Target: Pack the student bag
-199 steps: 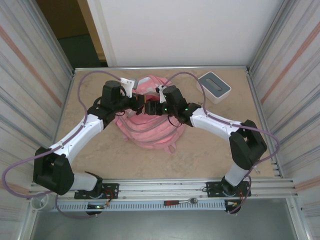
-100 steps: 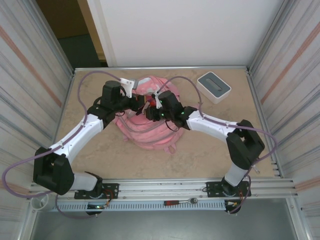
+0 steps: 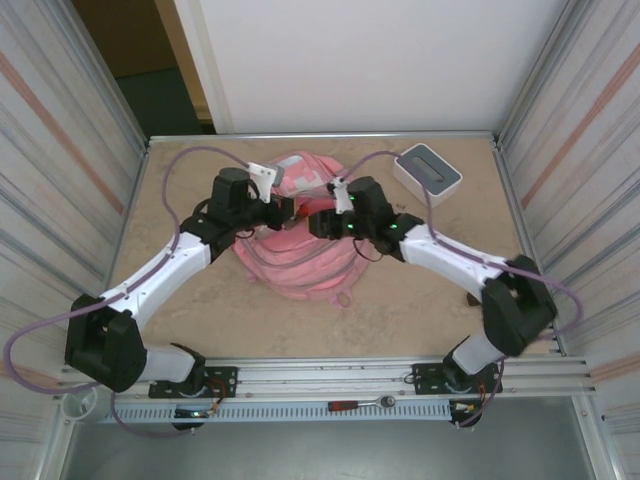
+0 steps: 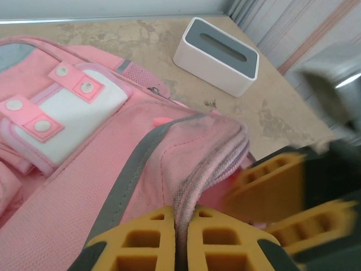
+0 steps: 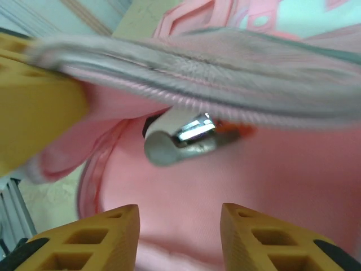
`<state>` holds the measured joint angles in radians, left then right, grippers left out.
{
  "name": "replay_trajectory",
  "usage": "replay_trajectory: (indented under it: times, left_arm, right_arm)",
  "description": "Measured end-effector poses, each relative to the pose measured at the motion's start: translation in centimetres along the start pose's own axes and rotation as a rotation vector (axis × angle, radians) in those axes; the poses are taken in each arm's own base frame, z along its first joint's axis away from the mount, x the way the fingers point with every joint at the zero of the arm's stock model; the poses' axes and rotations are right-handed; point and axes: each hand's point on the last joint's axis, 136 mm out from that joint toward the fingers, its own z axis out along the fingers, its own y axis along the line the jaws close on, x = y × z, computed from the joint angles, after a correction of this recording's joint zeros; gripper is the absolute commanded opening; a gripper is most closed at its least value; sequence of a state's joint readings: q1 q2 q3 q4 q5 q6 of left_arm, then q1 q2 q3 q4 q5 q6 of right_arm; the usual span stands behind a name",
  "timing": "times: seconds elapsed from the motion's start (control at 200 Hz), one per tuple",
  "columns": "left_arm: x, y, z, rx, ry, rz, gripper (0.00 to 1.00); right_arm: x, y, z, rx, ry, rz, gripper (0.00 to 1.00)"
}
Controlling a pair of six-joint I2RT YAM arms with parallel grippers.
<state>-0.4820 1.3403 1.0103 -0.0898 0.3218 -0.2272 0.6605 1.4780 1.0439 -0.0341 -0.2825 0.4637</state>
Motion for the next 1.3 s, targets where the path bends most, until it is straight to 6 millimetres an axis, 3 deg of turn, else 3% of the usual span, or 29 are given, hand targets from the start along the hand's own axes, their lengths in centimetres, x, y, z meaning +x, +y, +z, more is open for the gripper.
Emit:
replay_trajectory:
  times: [0.135,0.271,0.346,0.426,0.536,0.591,0.661,0.726,0.797,0.882,0.942,1.117,1.303]
  left_arm:
    - [2.5,-2.1,1.1,0.006,0.041,0.075,0.25]
    - [6.2,-5.3,2.7,0.059,0.134,0.176,0.43]
    - [8.8,-6.7,3.4,0.078,0.223,0.242,0.48]
    - [10.6,-7.7,3.4,0.094,0.287,0.300,0.54]
    - [10.3,-8.3,2.2,0.091,0.278,0.360,0.68]
    - [9.0,-7.7,1.0,0.062,0.226,0.357,0.75]
    - [6.8,-5.9,-0.7,0.011,0.140,0.305,0.77]
    - [4.7,-2.5,-2.3,-0.062,0.058,0.189,0.76]
    - [2.7,2.5,-3.5,-0.156,-0.011,0.026,0.76]
    - [2.3,7.7,-3.7,-0.239,-0.033,-0.128,0.76]
    - [3.5,9.4,-2.7,-0.253,0.004,-0.194,0.75]
    - [7.6,9.9,0.9,-0.185,0.158,-0.283,0.67]
    - [7.9,8.3,1.4,-0.134,0.167,-0.280,0.65]
  right_arm:
    - [-2.3,-2.9,-5.6,0.082,-0.105,0.021,0.55]
    - [-3.6,-7.9,-8.7,0.209,-0.176,0.089,0.61]
    - [-2.7,-9.8,-8.8,0.249,-0.162,0.126,0.63]
    - [-1.3,-10.3,-7.8,0.247,-0.120,0.156,0.64]
    - [0.7,-9.7,-5.5,0.215,-0.040,0.160,0.70]
    - [1.8,-8.8,-4.4,0.196,0.000,0.147,0.72]
    - [3.0,-7.9,-3.2,0.179,0.041,0.130,0.73]
    - [3.9,-7.2,-2.2,0.166,0.071,0.120,0.73]
    - [4.5,-7.5,-1.4,0.166,0.088,0.126,0.73]
    - [5.0,-8.1,-0.6,0.174,0.104,0.147,0.73]
    - [5.3,-8.4,-0.3,0.176,0.113,0.153,0.73]
    - [5.7,-9.7,0.7,0.174,0.137,0.183,0.72]
    - [3.8,-12.7,1.9,0.207,0.119,0.231,0.71]
